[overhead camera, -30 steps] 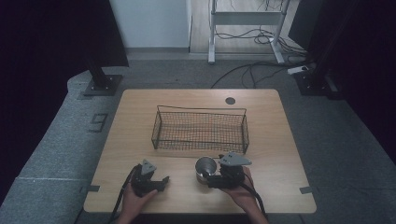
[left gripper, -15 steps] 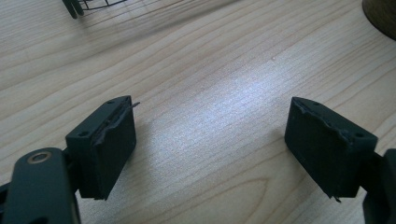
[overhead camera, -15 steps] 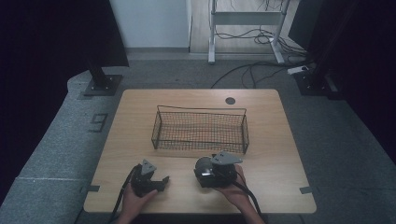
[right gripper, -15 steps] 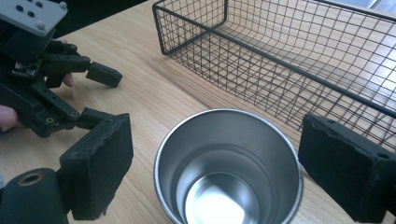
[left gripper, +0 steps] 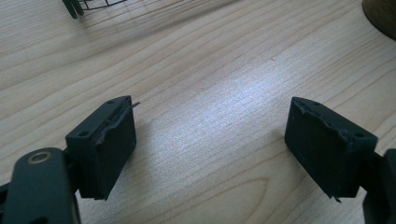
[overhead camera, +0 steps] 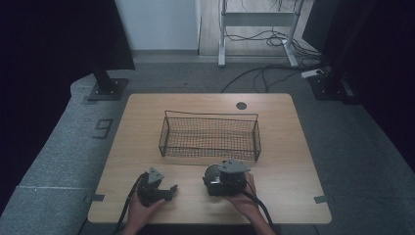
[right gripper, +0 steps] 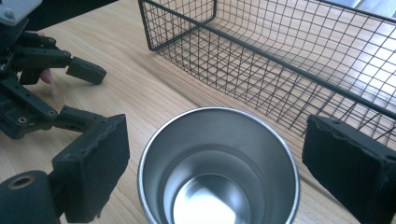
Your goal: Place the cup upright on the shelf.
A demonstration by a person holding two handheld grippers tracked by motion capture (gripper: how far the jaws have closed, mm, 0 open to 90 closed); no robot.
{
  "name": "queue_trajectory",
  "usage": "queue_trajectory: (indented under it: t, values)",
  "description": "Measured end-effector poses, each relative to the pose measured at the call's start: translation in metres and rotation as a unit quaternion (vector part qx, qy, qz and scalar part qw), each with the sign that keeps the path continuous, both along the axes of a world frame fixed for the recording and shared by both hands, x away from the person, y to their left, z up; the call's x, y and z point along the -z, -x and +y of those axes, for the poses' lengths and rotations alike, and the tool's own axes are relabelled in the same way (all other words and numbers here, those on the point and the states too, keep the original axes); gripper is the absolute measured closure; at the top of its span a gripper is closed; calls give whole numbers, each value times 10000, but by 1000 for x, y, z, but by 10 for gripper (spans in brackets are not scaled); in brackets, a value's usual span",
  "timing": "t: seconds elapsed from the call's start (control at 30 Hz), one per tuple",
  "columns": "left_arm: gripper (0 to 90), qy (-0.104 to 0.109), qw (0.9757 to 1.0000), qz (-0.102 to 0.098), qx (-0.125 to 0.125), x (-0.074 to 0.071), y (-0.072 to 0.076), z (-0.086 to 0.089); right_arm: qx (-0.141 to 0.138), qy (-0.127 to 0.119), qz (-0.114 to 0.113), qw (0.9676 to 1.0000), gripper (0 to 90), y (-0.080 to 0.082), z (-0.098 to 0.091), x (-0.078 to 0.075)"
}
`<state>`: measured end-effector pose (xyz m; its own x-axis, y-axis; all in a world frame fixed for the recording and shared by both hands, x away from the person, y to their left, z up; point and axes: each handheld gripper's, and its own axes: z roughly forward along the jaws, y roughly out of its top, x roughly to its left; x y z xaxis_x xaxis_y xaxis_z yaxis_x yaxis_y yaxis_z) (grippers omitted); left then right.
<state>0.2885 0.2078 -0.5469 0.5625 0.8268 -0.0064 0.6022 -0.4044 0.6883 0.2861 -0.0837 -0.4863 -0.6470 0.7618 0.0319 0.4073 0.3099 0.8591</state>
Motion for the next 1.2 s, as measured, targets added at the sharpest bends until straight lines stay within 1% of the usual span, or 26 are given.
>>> queue_trajectory:
  t: [0.17,0.23,0.27,0.4,0.5,0.67,0.83,0.87,1.1,1.2]
  values:
    - [165,-2,10000,2,5,0,0,0,33,60,28,10000,66,-1,0,2]
    - [165,-7,10000,3,6,0,0,0,37,95,45,9999,61,-2,1,5]
    - [165,0,10000,-1,1,0,0,0,39,119,95,9999,59,-4,2,8]
    - [165,0,10000,-1,0,0,0,0,32,158,128,9998,61,-6,4,11]
    - [165,2,10000,-1,0,0,0,0,24,160,142,9998,80,-8,5,13]
    - [165,5,10000,-3,-4,0,0,0,23,262,142,9996,94,-8,8,15]
    - [165,4,10000,-4,-4,0,0,0,8,229,172,9996,123,-8,8,16]
    - [165,4,10000,-3,-4,0,0,0,21,278,172,9995,125,-7,9,16]
    - [165,4,10000,-3,-4,0,0,0,83,299,167,9994,131,-6,9,17]
    - [165,5,10000,-3,-4,0,0,0,68,303,153,9994,132,-6,9,17]
